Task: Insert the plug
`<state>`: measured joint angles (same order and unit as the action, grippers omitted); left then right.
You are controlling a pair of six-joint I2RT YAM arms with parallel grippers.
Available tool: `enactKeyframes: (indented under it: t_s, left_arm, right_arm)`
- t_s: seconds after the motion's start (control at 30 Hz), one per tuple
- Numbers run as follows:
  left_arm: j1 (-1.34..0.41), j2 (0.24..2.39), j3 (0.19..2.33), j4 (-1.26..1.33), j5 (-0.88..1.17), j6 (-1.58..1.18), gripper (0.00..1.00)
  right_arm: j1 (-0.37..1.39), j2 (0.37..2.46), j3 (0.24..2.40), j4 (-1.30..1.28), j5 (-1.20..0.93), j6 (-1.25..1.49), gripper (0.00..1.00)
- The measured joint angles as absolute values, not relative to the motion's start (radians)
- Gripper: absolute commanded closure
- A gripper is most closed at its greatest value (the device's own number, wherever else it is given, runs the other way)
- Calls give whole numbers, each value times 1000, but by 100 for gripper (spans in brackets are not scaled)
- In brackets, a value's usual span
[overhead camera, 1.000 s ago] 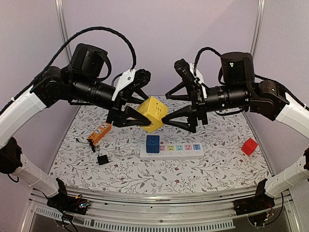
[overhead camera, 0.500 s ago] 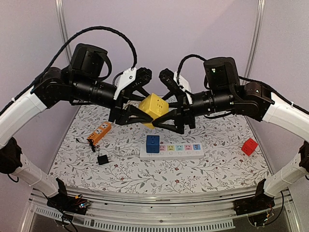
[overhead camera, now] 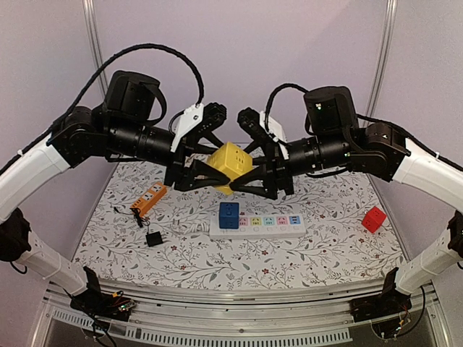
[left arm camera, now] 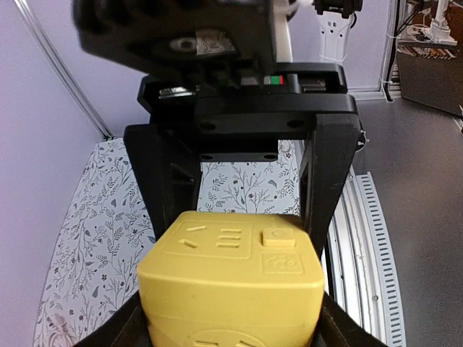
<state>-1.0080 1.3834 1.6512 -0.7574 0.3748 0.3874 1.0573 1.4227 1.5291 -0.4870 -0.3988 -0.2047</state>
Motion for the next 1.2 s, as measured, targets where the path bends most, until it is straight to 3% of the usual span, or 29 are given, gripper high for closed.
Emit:
enactKeyframes:
  t_s: [0.07, 0.37, 0.57, 0.83, 1.2]
  left_arm:
    - [-1010, 1372, 1625, -733, 369, 382, 1]
    - [-953, 1210, 1409, -673, 262, 345, 1]
    - [-723, 1015, 1127, -548, 211, 223, 1]
    - [-412, 736, 737, -437, 185, 47, 1]
    - [-128, 523, 464, -326, 215, -139, 0]
  right_arm:
    - [1056, 1423, 1529, -491, -403, -208, 100]
    - [981, 1491, 1675, -739, -342, -326, 100]
    - [886, 1655, 1691, -905, -226, -511, 100]
    - [853, 1804, 1662, -985, -230, -693, 100]
    - [751, 1953, 1663, -958, -279, -792, 100]
